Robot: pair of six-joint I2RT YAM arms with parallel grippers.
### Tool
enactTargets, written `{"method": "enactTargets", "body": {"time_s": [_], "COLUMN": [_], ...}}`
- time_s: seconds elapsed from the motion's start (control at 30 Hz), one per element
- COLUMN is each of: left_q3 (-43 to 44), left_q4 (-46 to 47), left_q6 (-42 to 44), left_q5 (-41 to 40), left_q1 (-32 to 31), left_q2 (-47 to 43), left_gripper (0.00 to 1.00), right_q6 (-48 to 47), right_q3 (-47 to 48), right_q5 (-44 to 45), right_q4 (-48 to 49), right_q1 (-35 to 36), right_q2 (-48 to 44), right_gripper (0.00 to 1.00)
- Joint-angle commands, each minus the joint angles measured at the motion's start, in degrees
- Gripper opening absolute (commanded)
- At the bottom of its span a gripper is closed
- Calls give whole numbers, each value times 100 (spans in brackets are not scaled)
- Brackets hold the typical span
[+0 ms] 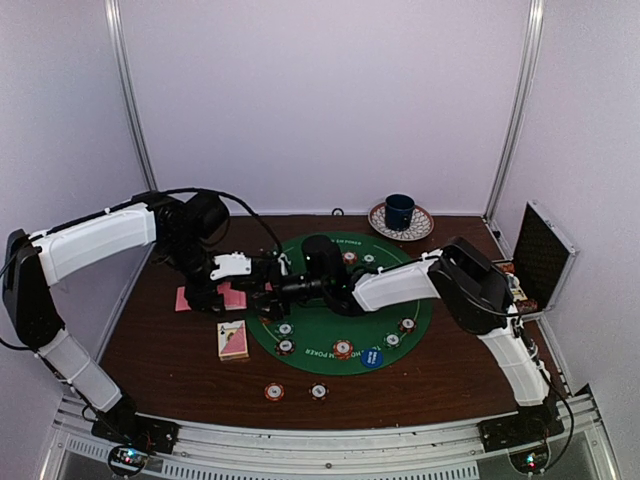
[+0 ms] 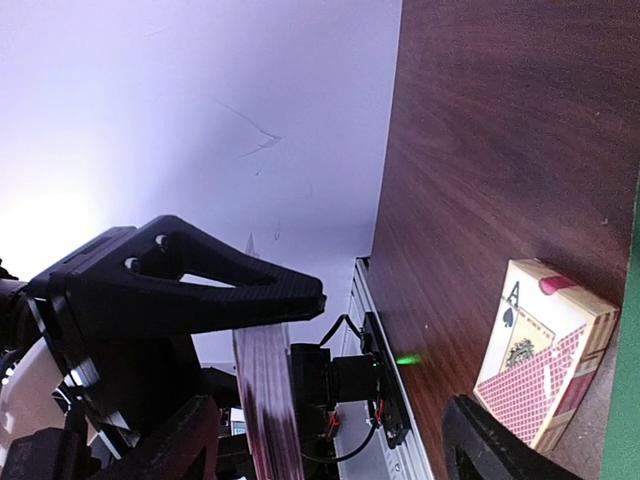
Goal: Distribute texas hold em gaming equipment
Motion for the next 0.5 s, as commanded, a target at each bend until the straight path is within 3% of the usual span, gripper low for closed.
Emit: {"method": "enactTargets", "body": {"time_s": [0.0,0.47], "left_q3": [210,337], "left_q4": [51,-62], "left_q6": [-54,-73], "left_q5": [99,117], "left_q1": [-19,-19], "left_q2": [17,97], "left_gripper": [0,0], "right_q6": [382,929], "right_q3": [-106,238], "right_q5": [43,-5], "right_q4": [941,1520], "right_q1": [47,124], "right_q2": [-14,511], "right_gripper": [81,83]}}
